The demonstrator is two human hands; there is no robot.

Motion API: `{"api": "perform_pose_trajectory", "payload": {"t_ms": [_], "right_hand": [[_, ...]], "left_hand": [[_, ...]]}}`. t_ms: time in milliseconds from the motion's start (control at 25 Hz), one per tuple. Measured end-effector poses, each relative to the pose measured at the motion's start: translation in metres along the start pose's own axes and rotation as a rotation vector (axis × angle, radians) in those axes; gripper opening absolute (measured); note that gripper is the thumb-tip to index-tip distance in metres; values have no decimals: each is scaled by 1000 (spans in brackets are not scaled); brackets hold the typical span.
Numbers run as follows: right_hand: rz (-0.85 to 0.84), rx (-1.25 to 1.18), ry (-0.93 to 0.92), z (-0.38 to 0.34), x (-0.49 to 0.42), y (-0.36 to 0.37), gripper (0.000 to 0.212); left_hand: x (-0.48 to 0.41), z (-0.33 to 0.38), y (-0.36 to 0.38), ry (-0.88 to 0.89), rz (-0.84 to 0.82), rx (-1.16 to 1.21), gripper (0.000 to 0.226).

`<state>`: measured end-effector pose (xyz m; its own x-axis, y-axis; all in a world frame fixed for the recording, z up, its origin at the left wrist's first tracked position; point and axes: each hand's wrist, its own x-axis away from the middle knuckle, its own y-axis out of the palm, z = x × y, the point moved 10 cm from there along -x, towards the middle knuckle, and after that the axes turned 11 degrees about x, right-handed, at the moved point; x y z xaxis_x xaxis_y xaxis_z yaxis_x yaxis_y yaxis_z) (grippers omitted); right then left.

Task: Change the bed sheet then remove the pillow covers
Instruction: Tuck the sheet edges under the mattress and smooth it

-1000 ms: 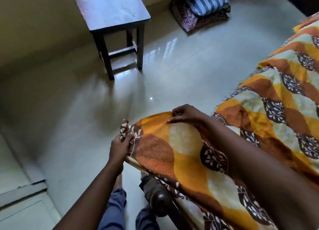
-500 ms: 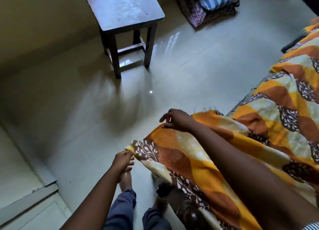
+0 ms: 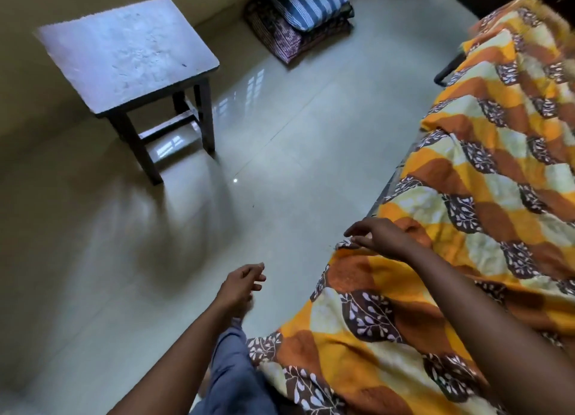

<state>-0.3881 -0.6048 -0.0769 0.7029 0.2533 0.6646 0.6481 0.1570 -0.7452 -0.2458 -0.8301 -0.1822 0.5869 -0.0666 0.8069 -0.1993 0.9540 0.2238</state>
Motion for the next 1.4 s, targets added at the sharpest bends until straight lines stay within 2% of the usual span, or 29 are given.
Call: {"api": "perform_pose_trajectory", "payload": {"t_ms": [80, 160, 240, 400, 480, 640, 760, 840, 920, 1000, 1080, 1240, 1400], "right_hand": [[-2, 69, 63, 50, -14, -15, 24], [-72, 183, 79, 89, -45, -17, 28], [-222, 283, 37, 112, -81, 0, 37], [-563, 470, -19, 144, -125, 49, 69], [-628, 601, -33, 153, -125, 53, 73], [-450, 545, -139, 144, -134, 26, 54], [-229, 430, -183, 134, -147, -10, 37], [-135, 377, -200, 130, -150, -30, 31], [-70, 365, -216, 126, -153, -45, 29], [-18, 351, -218, 122, -163, -60, 29], [9, 349, -226, 113, -180, -74, 29], [-21, 360, -276, 95, -216, -81, 26], [7, 317, -305, 84, -247, -84, 21]], "left_hand": [[-26, 13, 42, -15, -86, -69, 31], [-54, 24, 84, -16, -162, -177, 22], [-83, 29, 118, -17, -203, -265, 19], [-138, 22, 172, -12, -276, -410, 16], [-149, 15, 195, -52, -334, -428, 17], [-151, 18, 220, -128, -355, -371, 39], [-148, 38, 243, -134, -383, -291, 42], [-148, 54, 256, -71, -368, -368, 34], [-155, 75, 253, 90, -238, -559, 31], [-163, 101, 239, 237, -108, -626, 31], [-172, 117, 218, 307, -38, -641, 33], [-199, 130, 192, 304, 0, -647, 24], [-217, 146, 171, 269, 67, -633, 26]]}}
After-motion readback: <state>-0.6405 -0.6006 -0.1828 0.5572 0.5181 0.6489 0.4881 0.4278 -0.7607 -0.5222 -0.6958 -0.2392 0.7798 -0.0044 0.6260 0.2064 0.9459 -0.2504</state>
